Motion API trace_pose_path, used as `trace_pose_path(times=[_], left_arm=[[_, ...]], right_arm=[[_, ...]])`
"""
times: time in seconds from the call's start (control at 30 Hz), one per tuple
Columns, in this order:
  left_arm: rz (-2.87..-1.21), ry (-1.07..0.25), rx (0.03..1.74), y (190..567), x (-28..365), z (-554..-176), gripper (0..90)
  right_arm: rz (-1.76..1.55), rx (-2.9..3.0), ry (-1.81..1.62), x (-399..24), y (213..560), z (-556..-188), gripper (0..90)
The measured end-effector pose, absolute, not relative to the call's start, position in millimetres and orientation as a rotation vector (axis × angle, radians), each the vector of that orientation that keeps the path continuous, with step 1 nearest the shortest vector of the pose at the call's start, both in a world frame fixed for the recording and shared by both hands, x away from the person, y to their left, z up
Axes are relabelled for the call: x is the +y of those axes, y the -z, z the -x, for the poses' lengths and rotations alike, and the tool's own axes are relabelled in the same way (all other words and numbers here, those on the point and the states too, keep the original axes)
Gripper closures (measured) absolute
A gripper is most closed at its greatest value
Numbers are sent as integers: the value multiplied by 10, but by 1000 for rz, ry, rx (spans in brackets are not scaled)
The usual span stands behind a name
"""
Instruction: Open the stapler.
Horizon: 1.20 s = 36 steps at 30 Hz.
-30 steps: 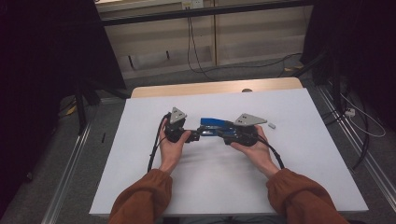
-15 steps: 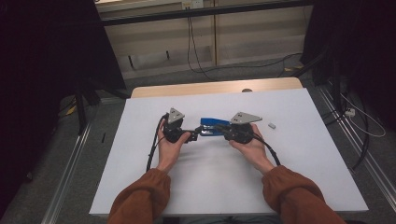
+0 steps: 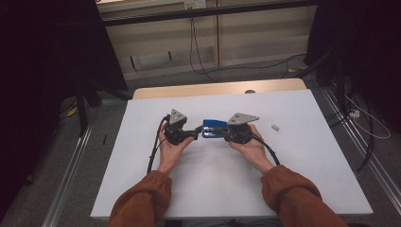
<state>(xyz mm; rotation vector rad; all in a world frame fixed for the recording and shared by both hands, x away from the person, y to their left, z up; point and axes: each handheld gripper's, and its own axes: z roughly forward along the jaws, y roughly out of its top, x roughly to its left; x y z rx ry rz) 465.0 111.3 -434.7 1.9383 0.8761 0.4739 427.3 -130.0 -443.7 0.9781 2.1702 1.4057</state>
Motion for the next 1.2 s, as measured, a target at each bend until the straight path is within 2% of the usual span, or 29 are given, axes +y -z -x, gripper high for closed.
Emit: trace_pose_path(times=[0.17, 0.3, 0.43, 0.57, 1.2], left_arm=[[-1969, -407, 841, 4374, 1095, -4650, 505], [-1966, -415, 845, 4376, 1095, -4656, 575], [-1971, -396, 834, 4387, 1081, -4653, 786], [-2000, -380, 822, 4421, 1016, -4655, 900], [-2033, -383, 830, 4499, 957, -4727, 900]], right_arm=[[-983, 2187, -1384, -1276, 4430, -4292, 900], [-980, 2193, -1378, -1256, 4443, -4309, 900], [-983, 2214, -1350, -1234, 4473, -4330, 900], [-983, 2233, -1324, -1210, 4498, -4367, 900], [-1026, 2320, -1177, -1169, 4594, -4475, 900]])
